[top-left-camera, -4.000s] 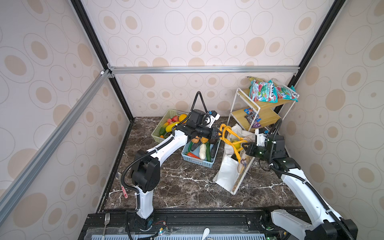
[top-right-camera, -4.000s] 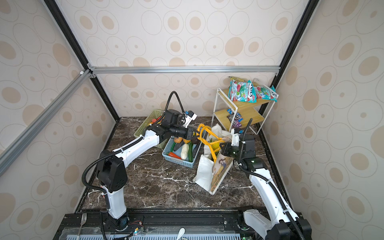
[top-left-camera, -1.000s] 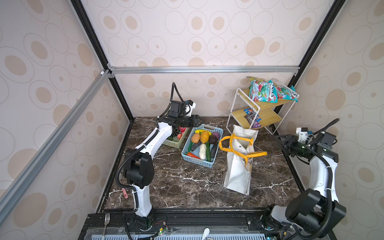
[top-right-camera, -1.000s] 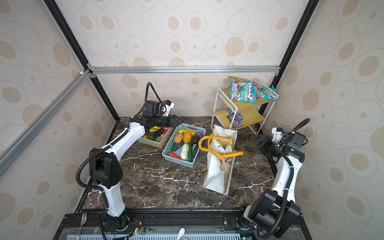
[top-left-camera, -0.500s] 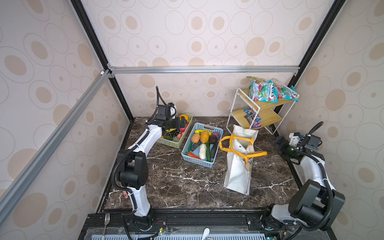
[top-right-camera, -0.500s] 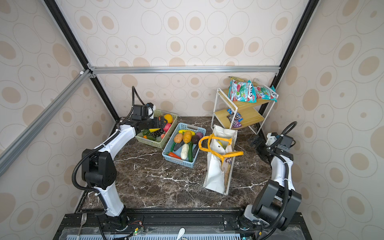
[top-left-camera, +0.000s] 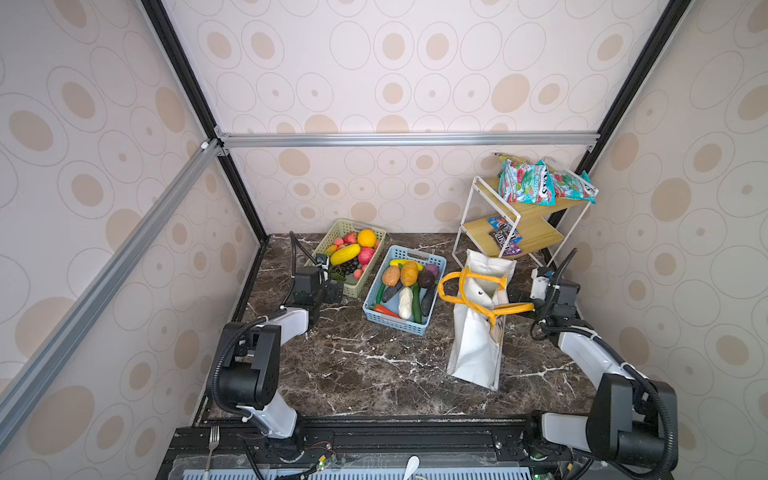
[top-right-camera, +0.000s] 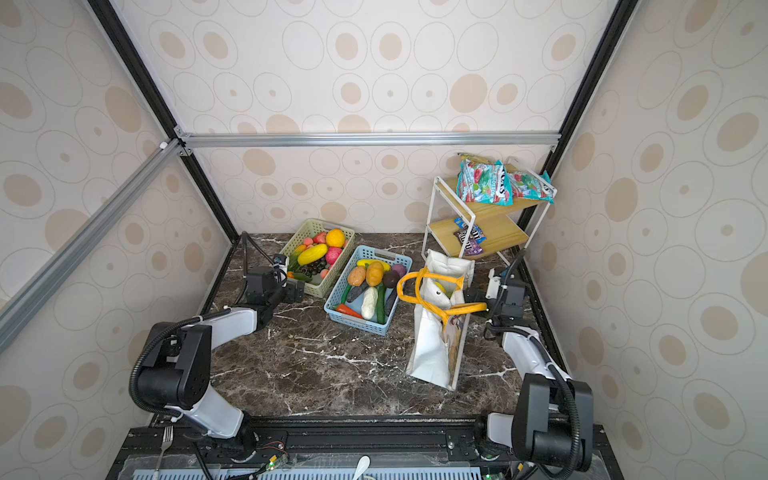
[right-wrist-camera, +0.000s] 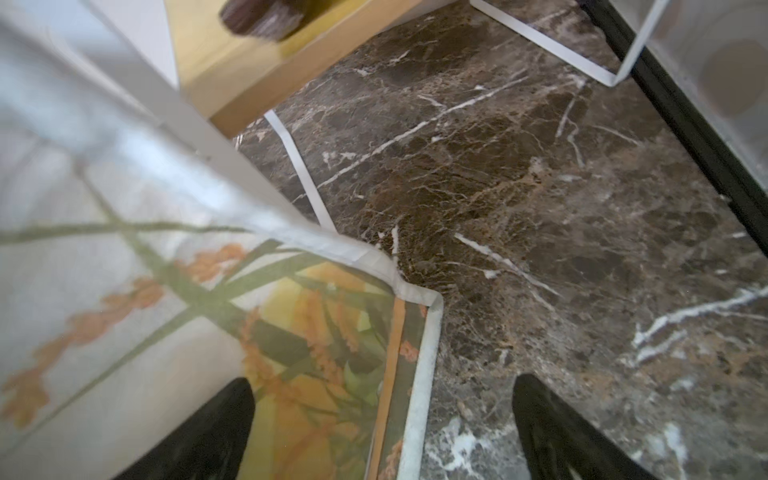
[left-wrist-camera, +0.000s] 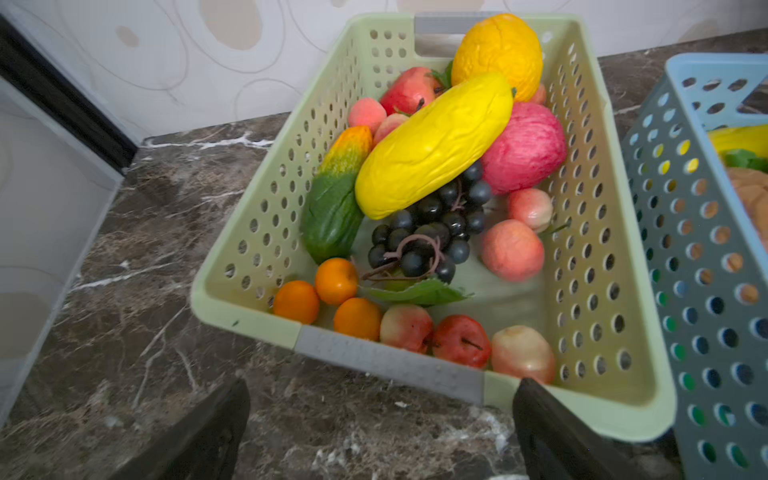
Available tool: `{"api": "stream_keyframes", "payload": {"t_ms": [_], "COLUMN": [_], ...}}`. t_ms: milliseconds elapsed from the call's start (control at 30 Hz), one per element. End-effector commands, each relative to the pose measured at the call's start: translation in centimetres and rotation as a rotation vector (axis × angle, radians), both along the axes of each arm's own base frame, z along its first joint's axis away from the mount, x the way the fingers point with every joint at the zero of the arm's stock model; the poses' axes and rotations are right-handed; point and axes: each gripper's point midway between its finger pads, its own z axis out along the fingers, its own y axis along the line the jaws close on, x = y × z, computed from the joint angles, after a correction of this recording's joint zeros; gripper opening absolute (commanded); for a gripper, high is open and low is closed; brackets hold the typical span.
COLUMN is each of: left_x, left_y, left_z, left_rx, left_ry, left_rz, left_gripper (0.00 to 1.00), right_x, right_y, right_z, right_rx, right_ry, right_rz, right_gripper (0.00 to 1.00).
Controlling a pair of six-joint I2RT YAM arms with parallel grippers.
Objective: Place the food into the grocery bag and tie it
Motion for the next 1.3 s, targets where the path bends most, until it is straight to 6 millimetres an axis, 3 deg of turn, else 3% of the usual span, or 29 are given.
{"api": "stream_keyframes", "payload": {"t_ms": [0,200,567,700,833,1267], "left_x": [0.0,-2.6,-6.9,-7.0,-6.9,-6.9], "left_y": [1.2,1.6,2.6,3.0,3.0,3.0], "left_z": [2.6,1.9,2.1,2.1,1.9,2.0], "left_rx": [0.012,-0.005,-0.042,-0.042,-0.041,-0.041], "left_ry": [-0.150,-0.233,-0.428,-0.436,-0.426,-0.430], "left_rz": [0.022,0.024,0.053,0.075,0.078,0.078], "left_gripper": [0.99,0.99,0.99,0.99,0.99,0.99], "right_x": [1.3,1.7,1.5,1.6,2.2,2.1], "right_y": [-0.9,0.4,4.0,4.0,2.0,2.0], "right_z": [1.2,0.3,-3.6,-4.1,-4.3,-4.3], "right_rx": [-0.121,-0.184,-0.301,-0.338,-0.335,-0.336], "right_ry": [-0.116,-0.183,-0.262,-0.275,-0.218,-0.212], "right_rz": [-0.015,0.024,0.116,0.097,-0.024,-0.023], "right_gripper": [1.00,1.00,1.00,1.00,0.99,1.00]}}
